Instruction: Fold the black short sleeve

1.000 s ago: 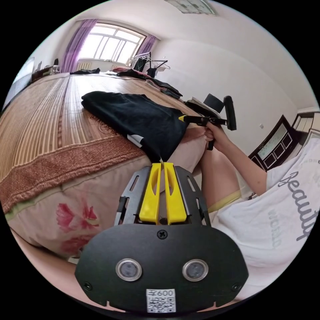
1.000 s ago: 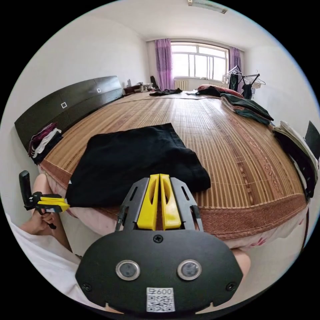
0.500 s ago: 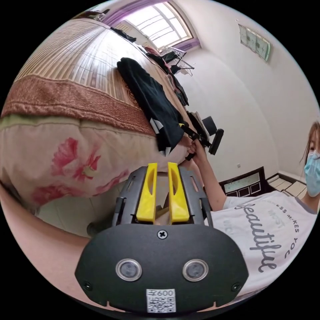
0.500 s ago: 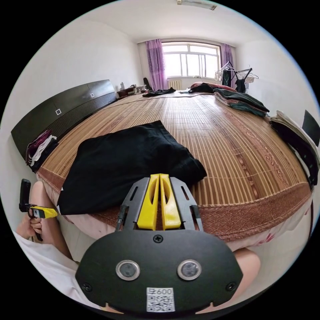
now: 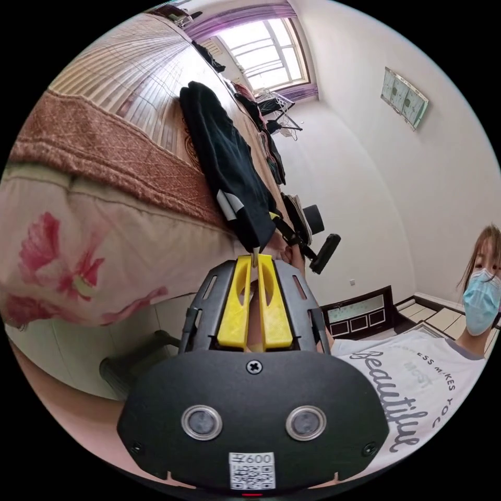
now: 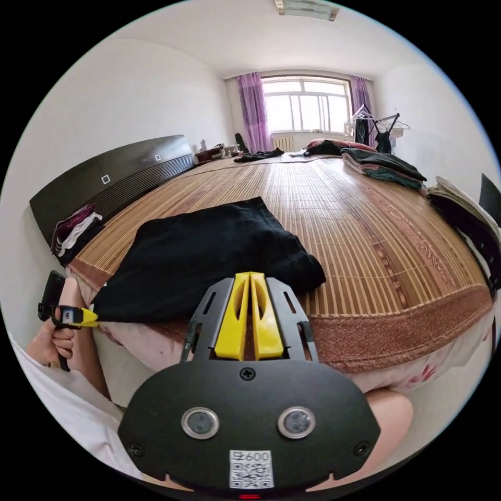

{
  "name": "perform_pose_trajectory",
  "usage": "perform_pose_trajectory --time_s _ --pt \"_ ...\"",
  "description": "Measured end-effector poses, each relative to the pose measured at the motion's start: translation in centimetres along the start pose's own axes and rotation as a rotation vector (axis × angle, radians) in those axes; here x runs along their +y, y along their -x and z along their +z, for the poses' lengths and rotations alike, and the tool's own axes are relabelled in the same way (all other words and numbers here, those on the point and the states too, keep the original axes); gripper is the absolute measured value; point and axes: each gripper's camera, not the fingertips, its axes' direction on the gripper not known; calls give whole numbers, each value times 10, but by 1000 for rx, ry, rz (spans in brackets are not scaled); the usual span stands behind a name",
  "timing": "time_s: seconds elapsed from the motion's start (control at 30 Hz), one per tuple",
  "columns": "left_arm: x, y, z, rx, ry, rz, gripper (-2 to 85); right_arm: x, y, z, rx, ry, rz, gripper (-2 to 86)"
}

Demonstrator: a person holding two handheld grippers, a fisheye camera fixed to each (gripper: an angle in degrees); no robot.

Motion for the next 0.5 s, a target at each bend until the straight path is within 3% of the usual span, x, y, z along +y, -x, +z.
perform_pose_trajectory --time_s 0.17,0.23,0.37,0.5 --pt "-22 19 -53 39 -44 -72 22 54 111 -24 90 -75 -505 73" --pt "-31 29 -69 64 -34 -96 21 67 148 -33 -28 -79 -626 87" --pt "-51 38 -91 -59 75 -48 20 105 247 -35 -357 -87 -817 98" --pt "-52 52 -98 -22 80 -50 20 161 334 3 -102 -119 -1045 75"
